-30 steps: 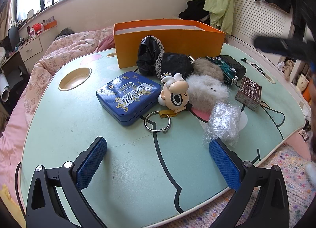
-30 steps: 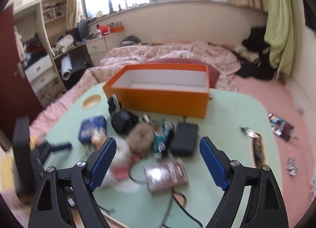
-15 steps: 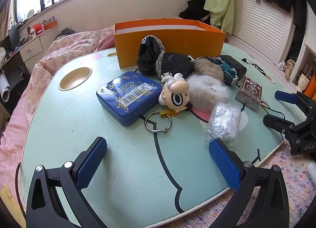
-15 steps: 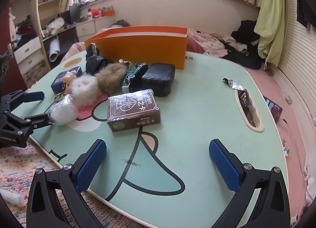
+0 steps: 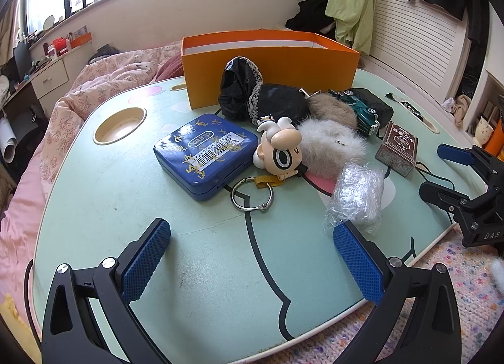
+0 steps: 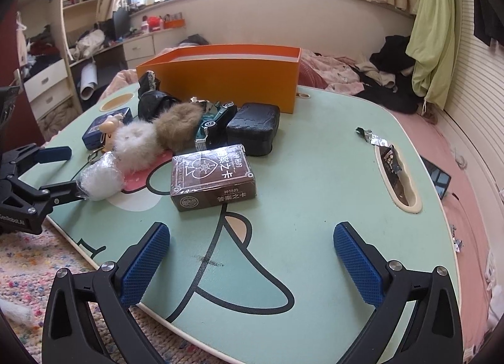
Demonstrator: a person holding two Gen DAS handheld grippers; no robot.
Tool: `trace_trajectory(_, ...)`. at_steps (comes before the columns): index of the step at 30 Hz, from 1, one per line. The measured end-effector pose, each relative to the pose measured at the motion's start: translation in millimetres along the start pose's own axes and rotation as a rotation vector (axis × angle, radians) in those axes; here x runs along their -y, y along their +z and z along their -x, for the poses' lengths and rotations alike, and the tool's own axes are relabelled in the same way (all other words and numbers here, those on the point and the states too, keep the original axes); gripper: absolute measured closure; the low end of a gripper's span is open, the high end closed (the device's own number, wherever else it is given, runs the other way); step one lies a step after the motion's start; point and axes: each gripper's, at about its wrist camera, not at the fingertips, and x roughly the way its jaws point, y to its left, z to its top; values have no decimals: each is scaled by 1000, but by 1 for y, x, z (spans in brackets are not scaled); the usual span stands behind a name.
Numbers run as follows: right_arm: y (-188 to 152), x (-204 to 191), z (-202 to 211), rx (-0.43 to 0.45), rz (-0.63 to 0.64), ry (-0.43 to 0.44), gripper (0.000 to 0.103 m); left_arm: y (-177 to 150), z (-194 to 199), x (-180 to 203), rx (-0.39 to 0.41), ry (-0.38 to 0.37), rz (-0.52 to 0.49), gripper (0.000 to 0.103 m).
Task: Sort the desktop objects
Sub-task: 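Carry the silver object out and release it on the table with the right tool, then move the right tool over the brown printed card on the table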
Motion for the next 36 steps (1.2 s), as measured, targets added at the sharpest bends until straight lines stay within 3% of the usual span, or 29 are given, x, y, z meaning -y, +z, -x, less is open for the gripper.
trace_trajectory(24,-3,3,0,52,23,32,0,0,0,0,0,0,1,0)
trace_trajectory(31,17,-11,4,84,87,32,0,0,0,0,1,-1,1,0)
trace_trajectory(36,37,-21,-12,54,91,29,1,0,1,-1,1,-1,2,0)
